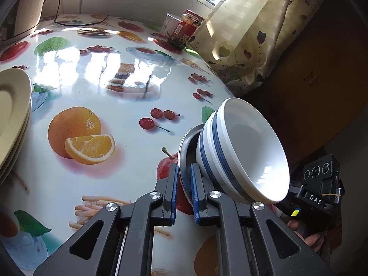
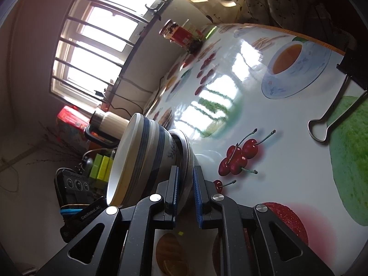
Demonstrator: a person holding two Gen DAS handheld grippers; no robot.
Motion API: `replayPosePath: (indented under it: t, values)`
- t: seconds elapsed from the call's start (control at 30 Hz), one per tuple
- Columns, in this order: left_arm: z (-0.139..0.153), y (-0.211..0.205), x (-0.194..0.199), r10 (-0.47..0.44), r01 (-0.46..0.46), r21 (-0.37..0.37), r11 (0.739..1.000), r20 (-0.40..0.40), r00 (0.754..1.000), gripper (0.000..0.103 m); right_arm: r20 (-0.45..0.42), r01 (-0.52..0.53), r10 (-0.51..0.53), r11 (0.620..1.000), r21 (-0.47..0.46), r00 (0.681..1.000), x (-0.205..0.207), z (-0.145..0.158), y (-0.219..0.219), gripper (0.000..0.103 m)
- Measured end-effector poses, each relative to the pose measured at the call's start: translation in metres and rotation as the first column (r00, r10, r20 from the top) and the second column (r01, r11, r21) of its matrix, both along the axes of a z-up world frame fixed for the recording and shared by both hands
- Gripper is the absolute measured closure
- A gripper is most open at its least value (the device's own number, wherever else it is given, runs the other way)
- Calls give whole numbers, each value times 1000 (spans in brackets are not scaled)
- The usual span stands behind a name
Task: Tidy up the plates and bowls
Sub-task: 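Lift the bowl stack with both grippers and carry it toward the cream plates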
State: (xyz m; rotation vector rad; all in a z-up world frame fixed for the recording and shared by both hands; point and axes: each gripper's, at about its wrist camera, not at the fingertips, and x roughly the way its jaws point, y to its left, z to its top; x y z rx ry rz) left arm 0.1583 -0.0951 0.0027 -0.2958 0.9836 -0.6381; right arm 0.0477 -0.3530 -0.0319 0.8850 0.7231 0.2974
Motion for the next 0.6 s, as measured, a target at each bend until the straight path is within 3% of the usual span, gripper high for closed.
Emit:
replayPosePath:
  t: [0.4,0.6]
  values:
    - [4,-1,-3,2,-3,30,1000,33,999,93,22,-21,23,996,-82,1000,3,6,6,90]
    - [4,0,-2,5,-6,23,1000,31,1000,94,33,-25,28,997,-77,999,3,3,7,90]
